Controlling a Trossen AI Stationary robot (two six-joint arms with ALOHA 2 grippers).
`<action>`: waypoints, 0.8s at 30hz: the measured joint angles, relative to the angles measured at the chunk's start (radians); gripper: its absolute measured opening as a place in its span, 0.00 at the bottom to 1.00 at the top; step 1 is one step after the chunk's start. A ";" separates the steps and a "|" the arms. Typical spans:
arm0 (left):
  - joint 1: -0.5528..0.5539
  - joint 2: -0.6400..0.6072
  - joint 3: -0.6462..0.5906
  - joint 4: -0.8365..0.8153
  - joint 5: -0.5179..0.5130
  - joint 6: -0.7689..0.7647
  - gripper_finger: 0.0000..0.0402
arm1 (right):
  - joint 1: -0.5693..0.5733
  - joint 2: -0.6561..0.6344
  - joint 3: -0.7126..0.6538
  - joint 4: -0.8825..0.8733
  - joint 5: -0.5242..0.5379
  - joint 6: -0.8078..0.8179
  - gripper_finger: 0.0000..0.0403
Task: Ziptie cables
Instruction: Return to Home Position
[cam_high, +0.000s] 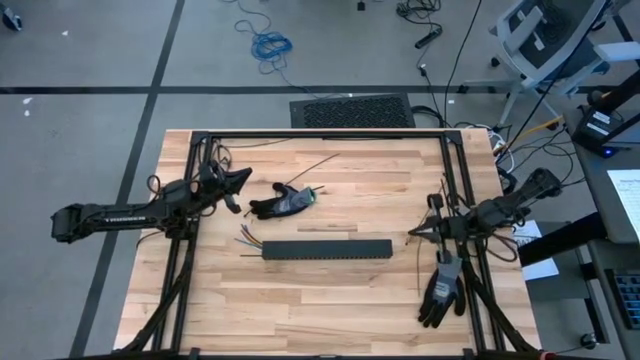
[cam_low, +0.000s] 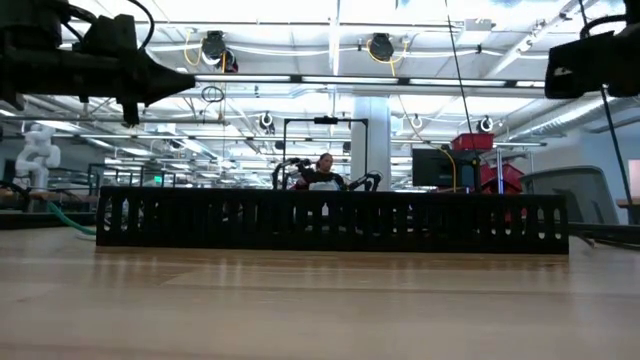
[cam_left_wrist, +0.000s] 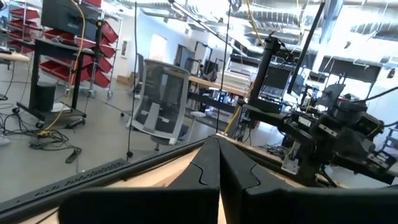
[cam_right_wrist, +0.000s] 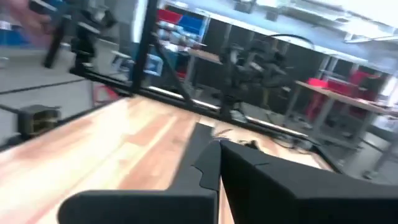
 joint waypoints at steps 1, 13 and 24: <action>0.000 0.000 0.000 0.000 0.000 0.000 0.00 | -0.016 0.003 0.000 0.000 0.006 -0.005 0.00; 0.000 0.000 0.000 -0.008 0.000 0.000 0.00 | -0.129 0.045 0.000 0.010 0.430 -0.001 0.00; -0.017 -0.001 0.000 -0.135 -0.002 0.000 0.00 | -0.286 0.137 0.000 -0.001 0.423 0.000 0.00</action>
